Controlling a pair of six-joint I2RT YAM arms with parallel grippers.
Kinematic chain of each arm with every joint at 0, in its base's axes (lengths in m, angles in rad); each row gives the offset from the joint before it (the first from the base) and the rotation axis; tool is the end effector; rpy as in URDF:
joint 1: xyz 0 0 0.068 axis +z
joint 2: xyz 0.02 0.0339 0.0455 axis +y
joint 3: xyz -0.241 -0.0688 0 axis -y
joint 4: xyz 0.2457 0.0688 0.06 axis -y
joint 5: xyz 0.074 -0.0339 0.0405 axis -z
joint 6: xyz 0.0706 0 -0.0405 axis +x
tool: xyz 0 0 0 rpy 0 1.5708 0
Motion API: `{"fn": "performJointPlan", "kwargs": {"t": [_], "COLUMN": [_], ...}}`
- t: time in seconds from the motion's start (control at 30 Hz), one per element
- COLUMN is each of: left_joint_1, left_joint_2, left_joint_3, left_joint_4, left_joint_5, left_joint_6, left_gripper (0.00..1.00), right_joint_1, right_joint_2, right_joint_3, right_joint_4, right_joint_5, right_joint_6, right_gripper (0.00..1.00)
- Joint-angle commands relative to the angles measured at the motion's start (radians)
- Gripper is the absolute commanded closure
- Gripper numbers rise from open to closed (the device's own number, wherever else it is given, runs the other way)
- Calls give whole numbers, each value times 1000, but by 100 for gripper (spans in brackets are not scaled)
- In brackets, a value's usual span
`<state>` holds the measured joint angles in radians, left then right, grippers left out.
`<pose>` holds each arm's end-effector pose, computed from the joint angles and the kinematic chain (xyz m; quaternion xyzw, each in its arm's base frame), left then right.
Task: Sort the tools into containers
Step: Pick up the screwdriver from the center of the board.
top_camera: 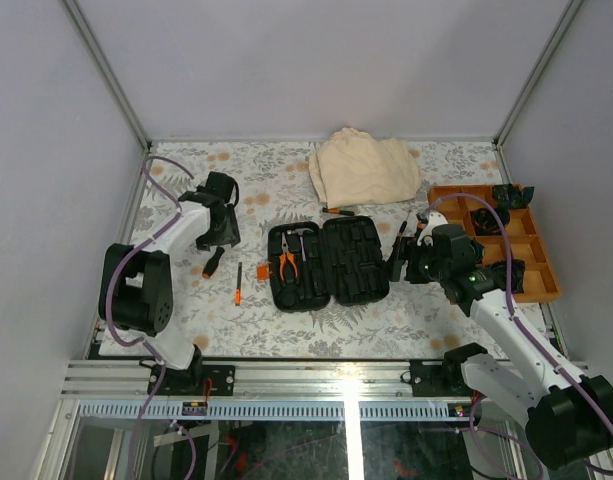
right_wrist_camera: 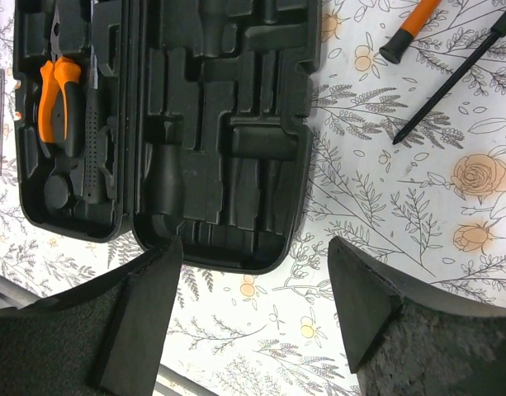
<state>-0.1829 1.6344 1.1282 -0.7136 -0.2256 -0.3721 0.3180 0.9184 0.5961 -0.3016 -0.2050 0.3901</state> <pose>0.3258 -0.0442 0.1533 -0.1120 0.9722 0.0591 0.1972 0.2253 0.0893 0.2005 -0.0147 0.8864 0.2427 0.3939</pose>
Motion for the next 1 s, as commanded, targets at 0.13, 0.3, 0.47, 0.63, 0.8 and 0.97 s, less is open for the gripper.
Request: {"fn": "performJointPlan", "kwargs": {"t": [0.13,0.3,0.47,0.63,0.8,0.97], "left_joint_1": [45,58,58,63,64,65], "left_joint_2": [82,131,163,184,208,201], "left_joint_3": [64,42,42,43,39,35], "left_joint_4": [-41,-37,-40,-50,-54,-50], "left_joint_5": [-80,-41,1,18,52,76], "left_joint_6": [61,62,71,69,65,61], "left_gripper": [42,42,43,46,51,63], "right_joint_1": [-4,-4,-4,-5,-4,-4], "right_joint_2": [7,25,46,43,28,18], "right_joint_3": [-3,-12,-3,-1,-9,-14], "right_joint_4": [39,58,57,50,49,57], "right_joint_5": [-76,-99,-114,-114,-114,-114], "right_joint_6": [-36,-35,-40,-38,-24,-2], "right_gripper": [22,22,22,22,22,22]}}
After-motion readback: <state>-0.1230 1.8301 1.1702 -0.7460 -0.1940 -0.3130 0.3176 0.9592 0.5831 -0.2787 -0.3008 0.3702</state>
